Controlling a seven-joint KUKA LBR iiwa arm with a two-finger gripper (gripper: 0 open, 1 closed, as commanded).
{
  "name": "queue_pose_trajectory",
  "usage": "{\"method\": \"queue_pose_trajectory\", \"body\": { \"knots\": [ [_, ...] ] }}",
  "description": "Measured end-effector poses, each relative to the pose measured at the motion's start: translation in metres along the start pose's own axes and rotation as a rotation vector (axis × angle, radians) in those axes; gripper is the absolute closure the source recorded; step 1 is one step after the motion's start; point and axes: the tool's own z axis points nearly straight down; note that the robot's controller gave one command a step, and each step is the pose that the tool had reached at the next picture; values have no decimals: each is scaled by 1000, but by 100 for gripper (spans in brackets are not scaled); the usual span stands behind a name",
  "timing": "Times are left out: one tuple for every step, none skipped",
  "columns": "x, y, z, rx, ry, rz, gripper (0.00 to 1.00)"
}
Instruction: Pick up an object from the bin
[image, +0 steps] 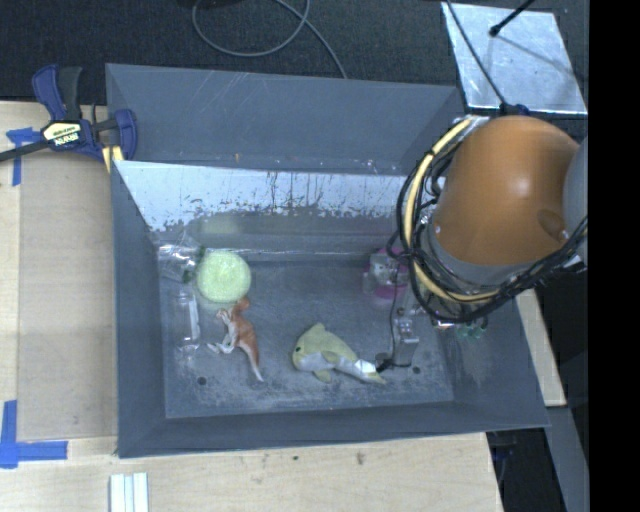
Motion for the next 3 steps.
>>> {"method": "queue_pose_trajectory", "body": {
  "knots": [
    [-1, 0, -4, 0, -9, 1, 0],
    [-14, 0, 68, -1, -14, 42, 0],
    [-23, 3, 98, 0, -6, 116, 0]
  ]
}}
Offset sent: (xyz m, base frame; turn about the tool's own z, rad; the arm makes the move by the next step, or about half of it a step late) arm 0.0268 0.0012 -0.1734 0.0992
